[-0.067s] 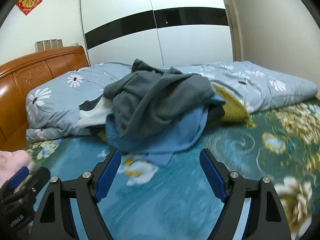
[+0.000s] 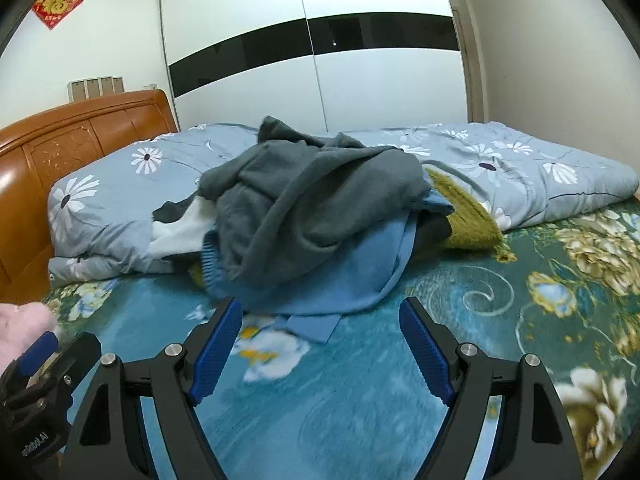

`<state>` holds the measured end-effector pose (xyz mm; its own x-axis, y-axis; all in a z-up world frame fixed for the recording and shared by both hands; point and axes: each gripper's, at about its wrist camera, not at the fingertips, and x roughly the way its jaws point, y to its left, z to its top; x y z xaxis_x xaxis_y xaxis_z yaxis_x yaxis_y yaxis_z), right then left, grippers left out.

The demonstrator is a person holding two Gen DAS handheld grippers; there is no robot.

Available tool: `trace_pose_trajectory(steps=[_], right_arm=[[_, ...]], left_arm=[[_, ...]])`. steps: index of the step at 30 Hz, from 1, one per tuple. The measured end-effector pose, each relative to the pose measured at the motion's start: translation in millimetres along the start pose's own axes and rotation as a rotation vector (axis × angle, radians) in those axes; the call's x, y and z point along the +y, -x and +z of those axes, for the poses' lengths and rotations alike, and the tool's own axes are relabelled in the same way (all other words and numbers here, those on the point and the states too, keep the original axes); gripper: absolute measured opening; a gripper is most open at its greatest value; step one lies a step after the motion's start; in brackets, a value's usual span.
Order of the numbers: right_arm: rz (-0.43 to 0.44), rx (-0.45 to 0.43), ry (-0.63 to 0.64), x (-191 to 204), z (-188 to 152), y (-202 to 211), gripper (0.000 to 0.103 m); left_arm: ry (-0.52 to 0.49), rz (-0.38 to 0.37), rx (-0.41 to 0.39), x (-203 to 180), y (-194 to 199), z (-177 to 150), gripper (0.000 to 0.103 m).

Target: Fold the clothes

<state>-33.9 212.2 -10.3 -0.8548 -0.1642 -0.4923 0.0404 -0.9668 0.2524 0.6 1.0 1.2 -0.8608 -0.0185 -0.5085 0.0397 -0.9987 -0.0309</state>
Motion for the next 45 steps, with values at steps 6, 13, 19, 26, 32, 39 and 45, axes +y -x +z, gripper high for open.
trace_pose_trajectory(steps=[6,13,19,26,32,39,45], right_arm=[[0.037,-0.032,-0.121,-37,-23,-8,0.082],[0.008,-0.034,-0.027,-36,-5,-36,0.082],[0.053,-0.104,0.050,-29,-15,-27,0.082],[0.060,-0.130,0.045,-29,-16,-27,0.082],[0.068,-0.130,0.029,-31,-15,-27,0.082],[0.061,-0.113,0.016,-31,-15,-29,0.082],[0.053,-0.122,0.045,-25,-16,-27,0.082]], left_arm=[[0.069,0.001,-0.019,-16,-30,13,0.103],[0.178,-0.073,-0.139,-29,-68,14,0.103],[0.122,-0.090,-0.131,-43,-67,0,0.103],[0.154,-0.109,-0.198,-29,-55,-6,0.103],[0.106,-0.087,-0.212,-35,-51,-10,0.103],[0.092,-0.087,-0.221,-34,-48,-11,0.103],[0.147,-0.119,-0.219,-23,-50,-10,0.103]])
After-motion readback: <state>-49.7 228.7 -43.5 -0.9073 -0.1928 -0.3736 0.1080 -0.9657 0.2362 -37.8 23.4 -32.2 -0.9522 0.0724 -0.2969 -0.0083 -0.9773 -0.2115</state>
